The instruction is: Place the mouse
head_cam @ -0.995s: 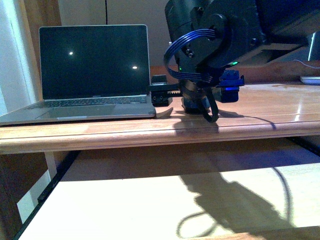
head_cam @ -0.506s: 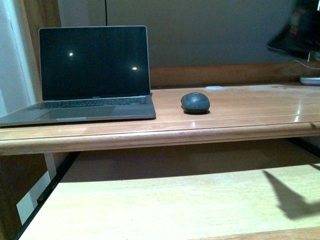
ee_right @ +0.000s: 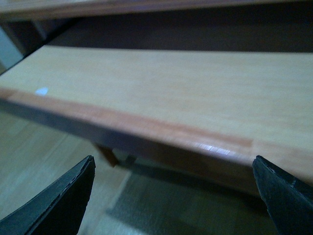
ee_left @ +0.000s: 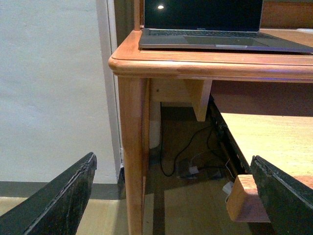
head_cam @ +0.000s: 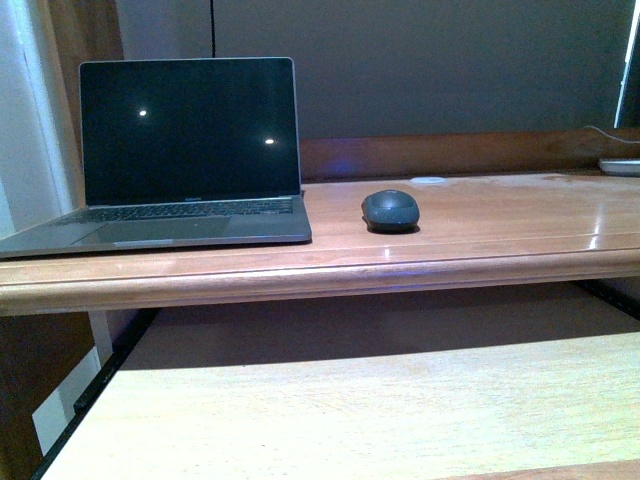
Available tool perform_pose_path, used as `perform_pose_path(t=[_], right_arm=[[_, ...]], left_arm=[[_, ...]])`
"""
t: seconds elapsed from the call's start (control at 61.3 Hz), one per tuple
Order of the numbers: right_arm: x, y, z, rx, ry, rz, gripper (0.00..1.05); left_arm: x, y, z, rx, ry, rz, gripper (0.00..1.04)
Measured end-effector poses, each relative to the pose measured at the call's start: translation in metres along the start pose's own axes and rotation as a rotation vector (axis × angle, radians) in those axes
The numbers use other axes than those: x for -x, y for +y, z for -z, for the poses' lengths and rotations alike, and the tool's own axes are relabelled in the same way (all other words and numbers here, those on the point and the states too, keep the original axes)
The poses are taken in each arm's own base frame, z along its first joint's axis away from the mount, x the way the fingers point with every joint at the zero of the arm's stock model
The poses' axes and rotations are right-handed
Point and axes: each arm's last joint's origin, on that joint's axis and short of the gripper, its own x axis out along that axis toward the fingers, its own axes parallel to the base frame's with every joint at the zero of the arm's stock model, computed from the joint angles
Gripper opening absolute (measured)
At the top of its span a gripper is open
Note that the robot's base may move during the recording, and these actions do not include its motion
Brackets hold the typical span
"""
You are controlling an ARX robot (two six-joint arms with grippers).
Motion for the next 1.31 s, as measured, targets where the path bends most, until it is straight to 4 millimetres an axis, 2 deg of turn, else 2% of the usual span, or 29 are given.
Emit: perform_pose_path(t=[0.179,0.359,0.506,0.702,0.832,0.914,1.012,1.175,1.24,1.305], right_arm=[[-0.010,0.011,0.022,0.109,0.082,-0.022,0.97],[-0.049,0.025,0.023,0.216,0.082,0.012,0.97],[-0.110,0.044,0.012,0.205,0.074,0.105,0.97],[-0.178,0.058,-0.010,0.162,0.063,0.257,0.97],[-0.216,0.058,-0.021,0.144,0.049,0.362,0.97],[-0.231,0.055,-0.028,0.122,0.039,0.403,0.97],[-0.241,0.054,-0.032,0.102,0.031,0.442,0.97],[-0.241,0.054,-0.034,0.068,0.029,0.445,0.97],[-0.237,0.053,-0.037,0.047,0.023,0.425,0.97],[-0.221,0.049,-0.046,0.019,0.004,0.407,0.97]], left_arm=[[0.000,0.000,0.000,0.000,0.000,0.000,0.97],[0.000,0.000,0.000,0.000,0.000,0.000,0.97],[0.000,0.000,0.000,0.000,0.000,0.000,0.97],[0.000,0.000,0.000,0.000,0.000,0.000,0.97],[0.000,0.000,0.000,0.000,0.000,0.000,0.97],[0.000,0.000,0.000,0.000,0.000,0.000,0.97],[0.000,0.000,0.000,0.000,0.000,0.000,0.97],[0.000,0.000,0.000,0.000,0.000,0.000,0.97],[0.000,0.000,0.000,0.000,0.000,0.000,0.97],[0.000,0.000,0.000,0.000,0.000,0.000,0.97]])
